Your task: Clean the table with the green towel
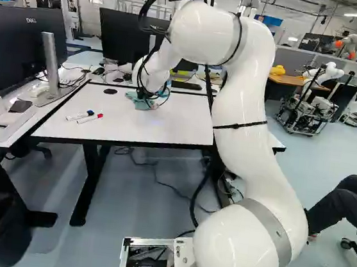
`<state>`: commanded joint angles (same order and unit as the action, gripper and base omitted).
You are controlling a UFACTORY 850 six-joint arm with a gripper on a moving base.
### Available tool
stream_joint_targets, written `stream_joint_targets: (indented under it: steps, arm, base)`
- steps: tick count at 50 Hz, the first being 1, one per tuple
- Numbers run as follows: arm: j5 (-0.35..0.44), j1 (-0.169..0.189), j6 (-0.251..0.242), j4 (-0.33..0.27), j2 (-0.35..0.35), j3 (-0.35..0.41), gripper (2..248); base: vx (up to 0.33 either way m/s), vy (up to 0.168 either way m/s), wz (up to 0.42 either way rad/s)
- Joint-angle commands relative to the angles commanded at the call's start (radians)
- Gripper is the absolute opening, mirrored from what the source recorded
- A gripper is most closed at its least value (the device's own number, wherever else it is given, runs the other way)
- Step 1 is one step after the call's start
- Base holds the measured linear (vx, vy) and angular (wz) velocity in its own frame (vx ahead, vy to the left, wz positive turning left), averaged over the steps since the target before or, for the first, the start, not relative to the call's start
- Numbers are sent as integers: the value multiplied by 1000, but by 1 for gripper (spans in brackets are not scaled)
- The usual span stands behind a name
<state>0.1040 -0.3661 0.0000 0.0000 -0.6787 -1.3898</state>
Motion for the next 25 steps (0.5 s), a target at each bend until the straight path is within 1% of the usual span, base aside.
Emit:
stream_joint_targets:
  steps: [10, 25]
  arm:
    - [0, -11, 0, 0, -35, -49, 48]
    - [0, -46, 0, 0, -50, -71, 48]
  base:
    - [0, 0, 0]
    - [0, 0, 0]
